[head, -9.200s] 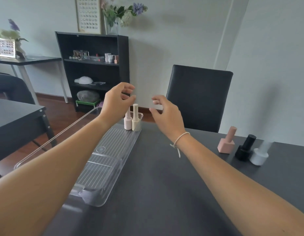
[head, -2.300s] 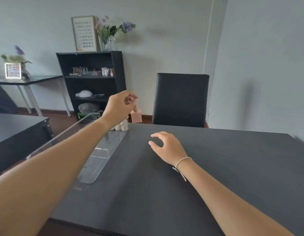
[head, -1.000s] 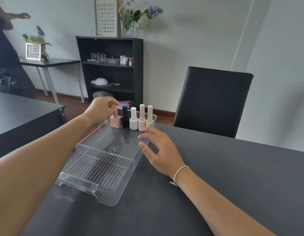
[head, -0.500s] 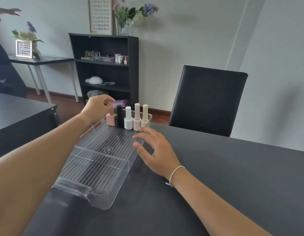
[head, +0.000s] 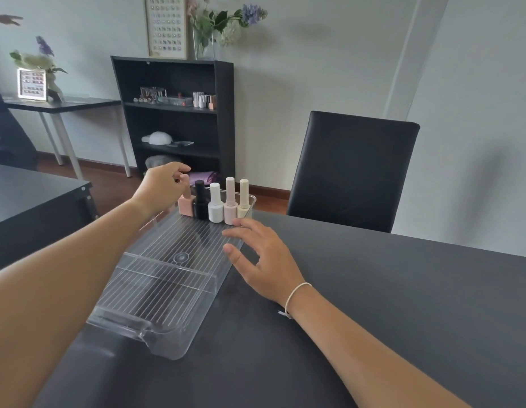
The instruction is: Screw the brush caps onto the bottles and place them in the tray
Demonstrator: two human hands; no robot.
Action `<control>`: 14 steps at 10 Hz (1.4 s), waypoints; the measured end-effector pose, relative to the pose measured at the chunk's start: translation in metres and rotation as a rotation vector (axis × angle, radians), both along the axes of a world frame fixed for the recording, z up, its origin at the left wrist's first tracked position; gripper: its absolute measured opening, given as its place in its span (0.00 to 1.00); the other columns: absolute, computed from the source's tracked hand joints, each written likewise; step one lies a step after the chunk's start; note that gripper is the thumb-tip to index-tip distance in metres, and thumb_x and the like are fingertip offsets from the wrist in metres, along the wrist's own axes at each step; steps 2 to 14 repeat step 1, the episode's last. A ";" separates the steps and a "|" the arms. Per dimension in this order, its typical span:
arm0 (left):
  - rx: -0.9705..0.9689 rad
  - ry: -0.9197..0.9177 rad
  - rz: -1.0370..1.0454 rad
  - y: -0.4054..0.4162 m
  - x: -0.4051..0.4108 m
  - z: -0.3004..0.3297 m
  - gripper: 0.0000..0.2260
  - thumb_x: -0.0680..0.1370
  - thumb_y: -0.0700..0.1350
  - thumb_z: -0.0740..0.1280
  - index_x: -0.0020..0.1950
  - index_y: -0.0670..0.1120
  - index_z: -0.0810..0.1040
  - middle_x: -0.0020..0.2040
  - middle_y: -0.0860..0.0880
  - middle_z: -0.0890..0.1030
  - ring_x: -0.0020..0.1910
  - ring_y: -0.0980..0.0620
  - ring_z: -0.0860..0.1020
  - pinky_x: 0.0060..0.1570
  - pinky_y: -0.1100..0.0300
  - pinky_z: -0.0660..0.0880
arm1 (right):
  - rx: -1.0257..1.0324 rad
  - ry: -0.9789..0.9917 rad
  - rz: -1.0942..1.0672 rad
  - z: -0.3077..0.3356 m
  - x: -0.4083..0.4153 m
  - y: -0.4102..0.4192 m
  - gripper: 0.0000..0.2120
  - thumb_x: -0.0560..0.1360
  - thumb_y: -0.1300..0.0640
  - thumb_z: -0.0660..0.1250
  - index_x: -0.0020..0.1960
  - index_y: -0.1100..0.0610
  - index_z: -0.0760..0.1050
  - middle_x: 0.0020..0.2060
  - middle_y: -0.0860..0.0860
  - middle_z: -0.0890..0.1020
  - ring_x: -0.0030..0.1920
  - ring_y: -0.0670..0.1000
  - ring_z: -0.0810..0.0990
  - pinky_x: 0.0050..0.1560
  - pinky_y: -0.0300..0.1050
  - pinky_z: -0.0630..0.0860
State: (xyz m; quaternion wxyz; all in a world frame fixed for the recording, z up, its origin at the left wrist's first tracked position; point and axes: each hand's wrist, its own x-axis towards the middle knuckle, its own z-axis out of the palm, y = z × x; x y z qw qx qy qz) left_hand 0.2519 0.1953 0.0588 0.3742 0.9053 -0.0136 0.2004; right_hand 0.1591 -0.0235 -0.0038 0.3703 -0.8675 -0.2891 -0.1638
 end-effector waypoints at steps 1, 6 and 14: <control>-0.019 -0.042 0.041 -0.001 -0.007 0.003 0.16 0.76 0.40 0.62 0.65 0.46 0.72 0.59 0.43 0.77 0.51 0.48 0.76 0.44 0.63 0.72 | 0.007 0.013 0.018 0.002 -0.004 -0.001 0.20 0.75 0.41 0.56 0.63 0.47 0.72 0.67 0.46 0.71 0.67 0.46 0.66 0.64 0.38 0.57; -0.019 -0.042 0.041 -0.001 -0.007 0.003 0.16 0.76 0.40 0.62 0.65 0.46 0.72 0.59 0.43 0.77 0.51 0.48 0.76 0.44 0.63 0.72 | 0.007 0.013 0.018 0.002 -0.004 -0.001 0.20 0.75 0.41 0.56 0.63 0.47 0.72 0.67 0.46 0.71 0.67 0.46 0.66 0.64 0.38 0.57; -0.019 -0.042 0.041 -0.001 -0.007 0.003 0.16 0.76 0.40 0.62 0.65 0.46 0.72 0.59 0.43 0.77 0.51 0.48 0.76 0.44 0.63 0.72 | 0.007 0.013 0.018 0.002 -0.004 -0.001 0.20 0.75 0.41 0.56 0.63 0.47 0.72 0.67 0.46 0.71 0.67 0.46 0.66 0.64 0.38 0.57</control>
